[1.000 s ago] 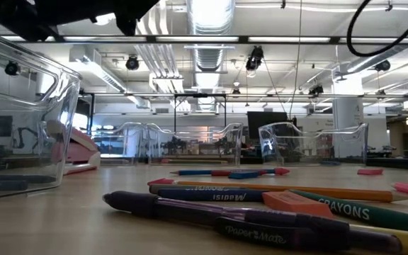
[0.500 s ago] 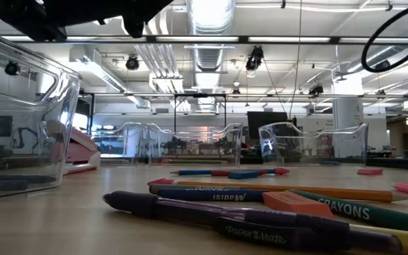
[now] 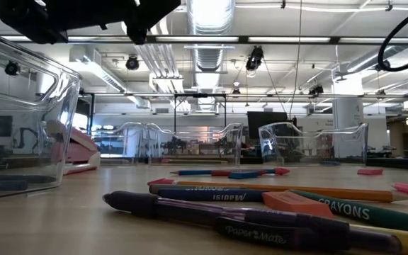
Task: Sort crayons/erasers/pens/pencils in bins
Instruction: Put the gray crayon into the bottom left transparent bin
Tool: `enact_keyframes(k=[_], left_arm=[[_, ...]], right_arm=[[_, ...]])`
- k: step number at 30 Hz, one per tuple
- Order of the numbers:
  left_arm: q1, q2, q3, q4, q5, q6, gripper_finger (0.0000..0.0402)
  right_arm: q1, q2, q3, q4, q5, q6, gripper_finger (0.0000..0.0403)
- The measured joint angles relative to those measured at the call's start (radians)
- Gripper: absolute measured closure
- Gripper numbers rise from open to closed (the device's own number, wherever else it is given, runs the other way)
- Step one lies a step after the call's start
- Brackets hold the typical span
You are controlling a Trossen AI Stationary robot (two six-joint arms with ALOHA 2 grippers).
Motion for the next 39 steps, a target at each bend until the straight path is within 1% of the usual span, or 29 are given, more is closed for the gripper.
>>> enact_keyframes(k=[17,28,39], left_arm=[[-0.039,0.0,-0.002,0.0,0.0,-0.029,0.0229],[-0.04,0.0,-0.003,0.0,0.0,-0.028,0.0229],[-0.04,0.0,-0.003,0.0,0.0,-0.028,0.0229]], right_arm=[[-0.001,0.001,-0.04,0.037,0.004,-0.012,0.0214],[-0.001,0.001,-0.06,0.071,0.004,-0.019,0.0231],[-0.001,0.001,-0.071,0.09,0.003,-0.02,0.0232]])
